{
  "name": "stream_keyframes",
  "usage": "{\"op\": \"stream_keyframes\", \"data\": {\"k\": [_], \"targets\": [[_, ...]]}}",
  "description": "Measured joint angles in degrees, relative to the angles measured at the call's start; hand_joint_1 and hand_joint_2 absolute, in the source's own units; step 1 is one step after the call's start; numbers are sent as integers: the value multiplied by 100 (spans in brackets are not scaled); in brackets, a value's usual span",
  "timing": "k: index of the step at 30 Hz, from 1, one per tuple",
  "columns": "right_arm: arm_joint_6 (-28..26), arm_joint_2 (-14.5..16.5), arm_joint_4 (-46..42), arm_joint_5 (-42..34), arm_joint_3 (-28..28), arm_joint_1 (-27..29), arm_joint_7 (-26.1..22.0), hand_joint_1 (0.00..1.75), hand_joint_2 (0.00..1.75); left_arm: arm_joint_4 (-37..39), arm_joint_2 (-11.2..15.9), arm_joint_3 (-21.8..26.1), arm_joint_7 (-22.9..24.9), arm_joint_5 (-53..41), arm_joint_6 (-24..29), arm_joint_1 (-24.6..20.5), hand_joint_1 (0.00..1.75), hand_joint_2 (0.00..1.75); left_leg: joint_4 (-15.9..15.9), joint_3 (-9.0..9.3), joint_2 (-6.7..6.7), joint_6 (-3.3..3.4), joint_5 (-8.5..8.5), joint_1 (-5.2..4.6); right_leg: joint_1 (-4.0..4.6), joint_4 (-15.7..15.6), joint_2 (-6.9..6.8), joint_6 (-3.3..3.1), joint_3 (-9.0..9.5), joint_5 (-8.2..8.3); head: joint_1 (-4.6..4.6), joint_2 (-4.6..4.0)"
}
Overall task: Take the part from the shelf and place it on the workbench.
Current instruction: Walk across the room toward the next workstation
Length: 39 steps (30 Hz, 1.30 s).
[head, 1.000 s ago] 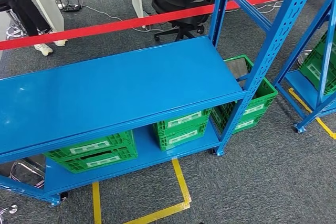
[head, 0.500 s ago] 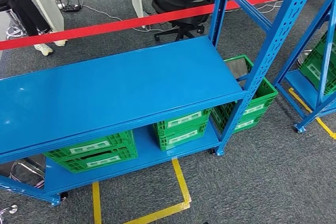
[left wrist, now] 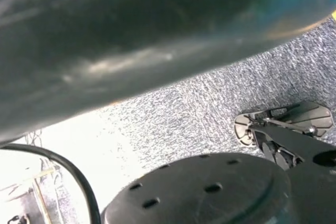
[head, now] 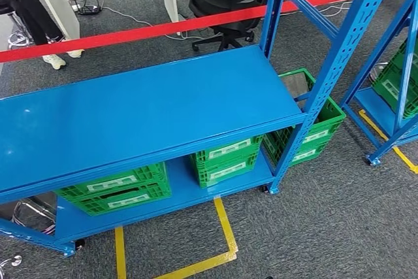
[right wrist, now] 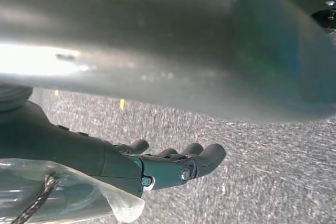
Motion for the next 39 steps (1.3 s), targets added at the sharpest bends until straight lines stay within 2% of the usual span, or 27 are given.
{"op": "stream_keyframes", "data": {"k": [21, 28, 31, 36, 38, 39], "targets": [[375, -373, -357, -2864, 1629, 386, 198, 0, 0, -382, 455, -2021, 374, 2607, -396, 422, 0, 0, 0, 1, 0, 6, -8, 0, 0, -1, -1, 3, -16, -3, -1, 0], [505, -494, -467, -3817, 2208, 513, 260, 0, 0, -508, 614, -2685, 498, 3471, -520, 564, 0, 0, 19, 3, 0, 30, -24, -10, -11, -11, -6, 15, -14, -9, -1, 0], [558, -541, -508, -4211, 2441, 572, 291, 0, 0, -564, 679, -2961, 545, 3832, -581, 619, 0, 0, 42, 5, 0, 57, -42, -19, -20, -11, -6, 38, -22, -23, -1, 0], [637, -597, -438, -4766, 2731, 807, 341, 0, 0, -866, 765, -3328, 618, 4329, -652, 570, 0, 0, 90, 7, -1, 128, -83, -49, -47, -30, -7, 119, -7, -51, -2, 0], [652, -621, -320, -4895, 2801, 943, 355, 0, 0, -1059, 782, -3414, 626, 4447, -684, 466, 0, 0, 12, 44, 3, 167, -53, -32, -39, -35, -29, 158, 25, -67, 1, 0], [656, -639, -253, -4937, 2829, 1026, 358, 0, 0, -1155, 785, -3449, 628, 4484, -692, 402, 0, 0, -44, 73, 7, 187, -30, -15, -30, 53, -65, 171, -5, -134, 6, 0]]}}
